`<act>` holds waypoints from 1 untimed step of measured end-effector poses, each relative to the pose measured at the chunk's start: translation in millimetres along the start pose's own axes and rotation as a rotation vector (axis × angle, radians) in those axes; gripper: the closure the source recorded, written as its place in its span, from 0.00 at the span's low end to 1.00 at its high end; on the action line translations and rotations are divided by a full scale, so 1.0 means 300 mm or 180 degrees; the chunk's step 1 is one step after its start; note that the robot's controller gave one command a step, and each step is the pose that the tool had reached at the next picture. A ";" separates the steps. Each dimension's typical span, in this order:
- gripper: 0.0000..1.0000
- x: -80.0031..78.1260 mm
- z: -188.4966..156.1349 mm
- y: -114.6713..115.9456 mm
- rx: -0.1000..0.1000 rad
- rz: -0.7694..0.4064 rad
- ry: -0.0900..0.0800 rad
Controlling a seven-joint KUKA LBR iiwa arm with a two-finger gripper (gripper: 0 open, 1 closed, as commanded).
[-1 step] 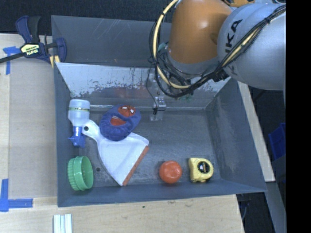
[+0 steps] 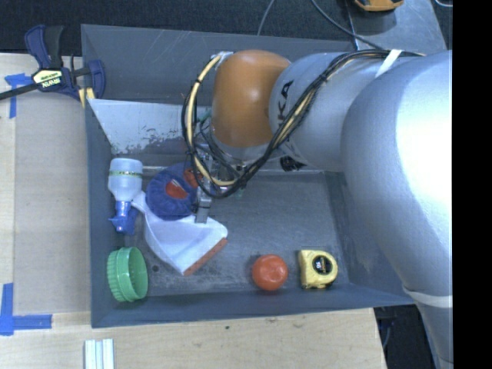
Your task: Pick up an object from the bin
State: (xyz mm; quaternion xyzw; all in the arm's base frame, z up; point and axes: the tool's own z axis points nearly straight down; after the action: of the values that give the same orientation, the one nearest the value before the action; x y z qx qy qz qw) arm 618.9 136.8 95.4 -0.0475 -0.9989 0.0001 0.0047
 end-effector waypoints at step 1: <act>0.00 -0.033 0.063 0.070 0.0011 -0.1861 -0.0047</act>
Offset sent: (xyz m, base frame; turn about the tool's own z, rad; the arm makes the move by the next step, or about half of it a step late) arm 0.0064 0.0222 -0.0254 -0.5880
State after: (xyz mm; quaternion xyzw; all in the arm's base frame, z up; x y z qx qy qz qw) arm 630.6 156.6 76.3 0.2424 -0.9702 0.0007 -0.0027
